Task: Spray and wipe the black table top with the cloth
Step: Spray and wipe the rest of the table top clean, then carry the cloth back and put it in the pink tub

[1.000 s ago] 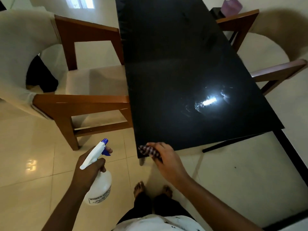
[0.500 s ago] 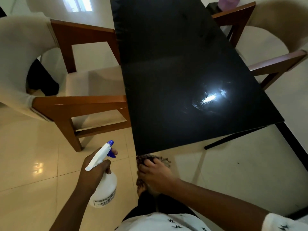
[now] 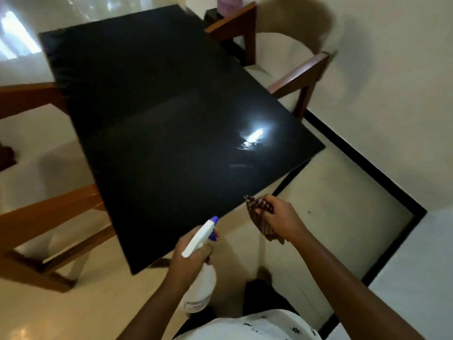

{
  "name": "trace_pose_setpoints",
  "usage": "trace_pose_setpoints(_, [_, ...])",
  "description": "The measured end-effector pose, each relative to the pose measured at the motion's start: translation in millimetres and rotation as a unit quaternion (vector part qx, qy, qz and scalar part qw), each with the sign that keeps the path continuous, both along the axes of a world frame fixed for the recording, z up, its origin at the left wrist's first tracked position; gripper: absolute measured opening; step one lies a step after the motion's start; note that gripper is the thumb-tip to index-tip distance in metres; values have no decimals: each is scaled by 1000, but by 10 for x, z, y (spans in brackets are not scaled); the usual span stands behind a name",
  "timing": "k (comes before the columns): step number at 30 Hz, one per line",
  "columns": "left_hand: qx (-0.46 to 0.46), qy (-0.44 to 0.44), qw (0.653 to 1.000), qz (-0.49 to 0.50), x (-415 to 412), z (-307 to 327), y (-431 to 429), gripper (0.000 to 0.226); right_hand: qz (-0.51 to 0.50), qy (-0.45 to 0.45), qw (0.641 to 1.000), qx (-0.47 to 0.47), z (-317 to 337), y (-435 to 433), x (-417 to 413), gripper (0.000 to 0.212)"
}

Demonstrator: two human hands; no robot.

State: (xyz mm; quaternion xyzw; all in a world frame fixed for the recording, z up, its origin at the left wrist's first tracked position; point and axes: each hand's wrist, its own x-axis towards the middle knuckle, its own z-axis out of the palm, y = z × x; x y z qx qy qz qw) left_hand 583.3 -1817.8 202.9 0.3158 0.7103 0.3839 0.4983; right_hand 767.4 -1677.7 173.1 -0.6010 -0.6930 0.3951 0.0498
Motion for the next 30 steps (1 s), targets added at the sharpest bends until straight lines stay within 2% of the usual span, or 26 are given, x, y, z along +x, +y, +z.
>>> trace_pose_setpoints(2, [4, -8, 999, -44, 320, 27, 340, 48, -85, 80, 993, -28, 58, 103, 233, 22])
trace_pose_setpoints(4, [8, -19, 997, -77, 651, 44, 716, 44, -179, 152, 970, -56, 88, 247, 519, 23])
trace_pose_setpoints(8, [11, -42, 996, -80, 1333, 150, 1457, 49, -339, 340, 863, -154, 158, 692, 1201, 16])
trace_pose_setpoints(11, [6, -46, 996, -70, 1835, 181, 2026, 45, -399, 418, 792, -197, 224, 1141, 1732, 16])
trace_pose_setpoints(15, [1, -60, 998, -30, 2458, 321, 2826, 29, -456, 495, 710, -208, 302, 1894, 2381, 24])
trace_pose_setpoints(18, [71, -61, 995, -44, 2812, 489, 3340, 39, -482, 529, 663, -220, 355, 2481, 2695, 25])
trace_pose_setpoints(21, [100, -64, 992, -50, 3042, 546, 3964, 39, -490, 581, 597, -256, 446, 3107, 2875, 33])
trace_pose_setpoints(26, [122, -68, 990, -20, 3357, 588, 5166, 35, -401, 632, 600, -282, 533, 4236, 3097, 71])
trace_pose_setpoints(27, [133, -72, 988, -19, 3404, 591, 5460, 35, -381, 626, 621, -280, 554, 4515, 3139, 77])
trace_pose_setpoints(28, [135, -73, 988, -16, 3443, 598, 5759, 35, -373, 597, 656, -271, 551, 4795, 3178, 74])
trace_pose_setpoints(30, [145, -77, 986, -18, 3511, 591, 6402, 31, -380, 530, 714, -255, 568, 5382, 3248, 53])
